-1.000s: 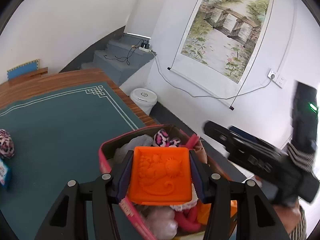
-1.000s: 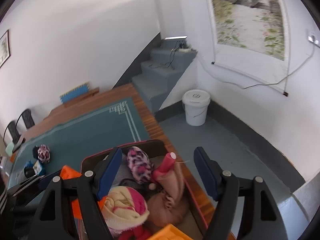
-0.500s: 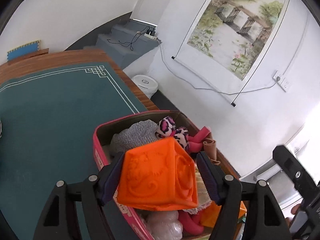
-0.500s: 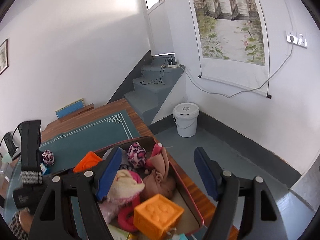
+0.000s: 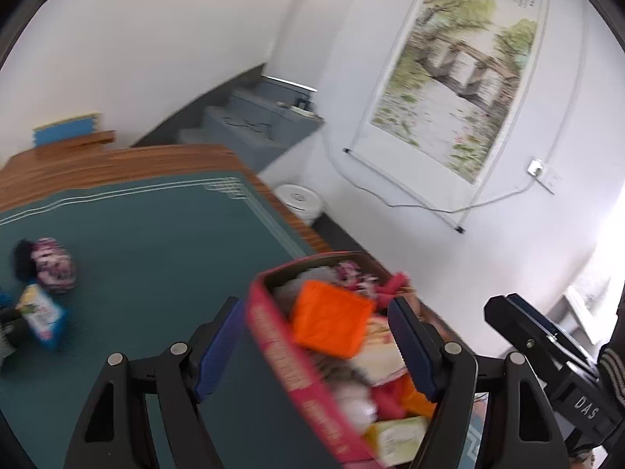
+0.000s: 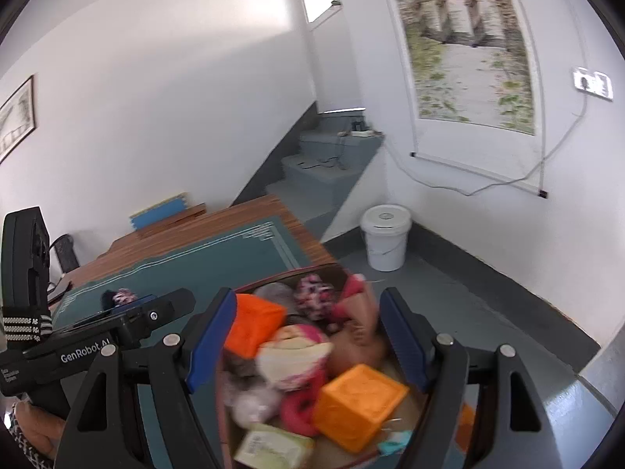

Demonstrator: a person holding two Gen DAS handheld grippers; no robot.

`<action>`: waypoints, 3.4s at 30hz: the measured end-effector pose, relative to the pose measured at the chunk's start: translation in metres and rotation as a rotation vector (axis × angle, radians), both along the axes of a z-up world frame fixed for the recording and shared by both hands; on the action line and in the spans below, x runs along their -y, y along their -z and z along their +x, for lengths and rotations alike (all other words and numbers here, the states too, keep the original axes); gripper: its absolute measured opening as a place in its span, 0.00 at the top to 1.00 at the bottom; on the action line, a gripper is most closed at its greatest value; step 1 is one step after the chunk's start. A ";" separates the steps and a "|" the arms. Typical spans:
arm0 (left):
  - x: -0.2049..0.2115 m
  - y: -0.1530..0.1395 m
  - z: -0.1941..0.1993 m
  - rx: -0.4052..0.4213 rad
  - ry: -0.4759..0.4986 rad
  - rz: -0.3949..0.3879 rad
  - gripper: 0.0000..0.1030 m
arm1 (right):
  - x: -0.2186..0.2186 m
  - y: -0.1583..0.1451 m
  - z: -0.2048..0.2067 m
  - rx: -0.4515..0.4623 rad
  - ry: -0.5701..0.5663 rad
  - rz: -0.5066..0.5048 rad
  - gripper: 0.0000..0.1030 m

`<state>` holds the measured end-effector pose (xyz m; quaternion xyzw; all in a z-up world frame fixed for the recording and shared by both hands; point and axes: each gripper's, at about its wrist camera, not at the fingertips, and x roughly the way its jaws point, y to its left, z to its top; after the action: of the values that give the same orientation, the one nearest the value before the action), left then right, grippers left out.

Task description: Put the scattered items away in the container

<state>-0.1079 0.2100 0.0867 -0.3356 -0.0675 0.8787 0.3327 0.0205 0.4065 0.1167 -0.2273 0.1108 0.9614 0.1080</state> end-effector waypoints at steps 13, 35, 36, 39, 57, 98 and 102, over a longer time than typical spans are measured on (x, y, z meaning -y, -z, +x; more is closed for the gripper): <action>0.139 0.027 -0.010 0.013 -0.260 -0.145 0.25 | 0.107 0.018 -0.052 0.069 -0.241 -0.015 0.23; 0.246 0.076 -0.050 -0.031 -0.388 -0.371 0.25 | 0.199 0.081 -0.112 0.222 -0.378 0.016 0.23; 0.245 0.079 -0.052 -0.033 -0.378 -0.381 0.25 | 0.199 0.083 -0.114 0.228 -0.378 0.015 0.23; 0.243 0.088 -0.060 -0.040 -0.349 -0.412 0.25 | 0.200 0.089 -0.118 0.242 -0.377 0.013 0.23; 0.262 0.085 -0.061 -0.020 -0.347 -0.277 0.57 | 0.222 0.109 -0.130 0.316 -0.442 0.052 0.23; 0.294 0.063 -0.058 -0.015 -0.439 -0.142 0.57 | 0.268 0.131 -0.202 0.386 -0.517 0.116 0.55; 0.287 0.062 -0.054 -0.037 -0.444 -0.166 0.57 | 0.252 0.117 -0.186 0.345 -0.499 0.107 0.57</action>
<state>-0.1615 -0.0773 0.0247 -0.3227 -0.0608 0.9388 0.1038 -0.1655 0.1545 0.0001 -0.4013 -0.0190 0.9100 -0.1023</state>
